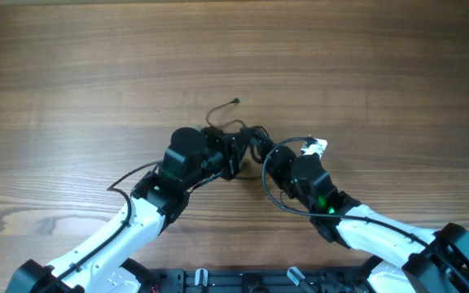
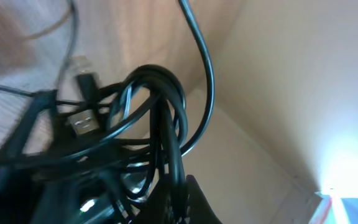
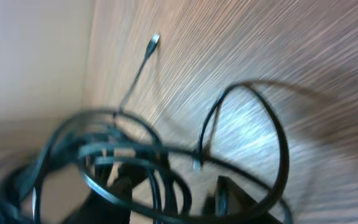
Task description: Untangle cables
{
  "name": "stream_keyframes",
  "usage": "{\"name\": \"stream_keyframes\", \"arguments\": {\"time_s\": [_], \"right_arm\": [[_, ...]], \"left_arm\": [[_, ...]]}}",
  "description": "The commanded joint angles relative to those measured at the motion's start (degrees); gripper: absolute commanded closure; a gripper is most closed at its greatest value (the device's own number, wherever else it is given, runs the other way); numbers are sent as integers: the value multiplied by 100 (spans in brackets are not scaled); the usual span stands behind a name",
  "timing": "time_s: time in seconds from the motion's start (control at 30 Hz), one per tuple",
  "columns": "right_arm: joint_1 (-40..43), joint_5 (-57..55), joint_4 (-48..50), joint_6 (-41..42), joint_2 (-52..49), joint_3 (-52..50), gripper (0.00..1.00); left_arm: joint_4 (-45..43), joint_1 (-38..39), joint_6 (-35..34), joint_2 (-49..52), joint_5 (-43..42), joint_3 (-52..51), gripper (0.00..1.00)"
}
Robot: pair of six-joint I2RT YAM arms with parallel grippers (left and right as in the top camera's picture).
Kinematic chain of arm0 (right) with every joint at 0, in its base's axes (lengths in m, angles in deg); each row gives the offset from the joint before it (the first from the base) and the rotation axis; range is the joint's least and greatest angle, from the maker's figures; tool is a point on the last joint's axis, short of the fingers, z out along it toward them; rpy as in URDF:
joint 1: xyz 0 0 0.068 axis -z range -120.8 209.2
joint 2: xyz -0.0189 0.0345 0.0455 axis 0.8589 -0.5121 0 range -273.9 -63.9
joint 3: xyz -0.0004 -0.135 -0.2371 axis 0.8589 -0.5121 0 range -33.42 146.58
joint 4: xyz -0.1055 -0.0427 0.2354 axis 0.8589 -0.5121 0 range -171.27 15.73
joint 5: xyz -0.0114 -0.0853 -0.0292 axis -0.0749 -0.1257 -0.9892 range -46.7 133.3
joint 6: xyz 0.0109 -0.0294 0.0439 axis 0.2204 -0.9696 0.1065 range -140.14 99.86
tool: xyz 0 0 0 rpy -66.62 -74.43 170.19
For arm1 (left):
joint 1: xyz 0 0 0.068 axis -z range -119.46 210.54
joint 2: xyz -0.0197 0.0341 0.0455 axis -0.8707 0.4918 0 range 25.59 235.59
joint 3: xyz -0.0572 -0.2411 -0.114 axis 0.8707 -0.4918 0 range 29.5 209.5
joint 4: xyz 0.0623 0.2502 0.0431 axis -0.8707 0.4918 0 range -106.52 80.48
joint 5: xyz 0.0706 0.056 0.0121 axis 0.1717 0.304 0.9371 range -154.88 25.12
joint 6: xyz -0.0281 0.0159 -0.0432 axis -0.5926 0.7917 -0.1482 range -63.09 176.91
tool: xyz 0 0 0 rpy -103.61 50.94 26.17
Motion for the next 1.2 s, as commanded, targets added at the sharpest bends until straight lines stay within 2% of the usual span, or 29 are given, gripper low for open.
{"name": "stream_keyframes", "arguments": {"time_s": [0.0, 0.1, 0.17, 0.27, 0.37, 0.5, 0.73, 0.9, 0.93, 0.97, 1.0, 1.03, 1.07, 1.17], "right_arm": [[251, -378, -101, 0, -59, -2, 54], [455, -286, -131, -15, -59, -2, 54], [588, -151, -136, -26, -59, -2, 54], [684, -28, -127, -297, -59, -2, 54], [774, -24, -131, -466, -59, -2, 54], [999, 105, -129, -601, -59, -2, 54], [1617, 581, -127, -1064, -33, -2, 54], [2299, 1209, -105, -1598, -31, -2, 54], [2446, 1366, -105, -1718, -31, -2, 54], [2555, 1550, -105, -1764, -31, -2, 54], [2684, 1829, -83, -1823, -31, -2, 54], [2778, 2070, -85, -1823, -31, -2, 54], [2830, 2203, -85, -1834, -31, -2, 54], [2848, 2302, -125, -2186, -31, -2, 54]], "left_arm": [[197, -184, -44, -37, -960, 26, 96], [205, -396, 949, -37, -1554, 26, 96], [208, -557, 2057, -37, -1989, 26, 96], [208, -651, 3289, -37, -2476, 26, 96], [262, -656, 5064, -37, -3045, 26, 96], [975, -656, 6492, -37, -3233, 26, 96], [1585, -656, 8124, -35, -3053, 26, 96], [2028, -656, 8319, -35, -1705, 26, 94], [2031, -656, 8244, -35, -1456, 26, 86], [2017, -656, 8111, -35, -1241, 26, 70], [2011, -656, 7799, -35, -955, 26, 59], [2011, -656, 7449, -35, -715, 26, 39], [2011, -656, 7178, -35, -501, 26, 24], [2039, -656, 6487, -35, 245, 26, 6]]}}
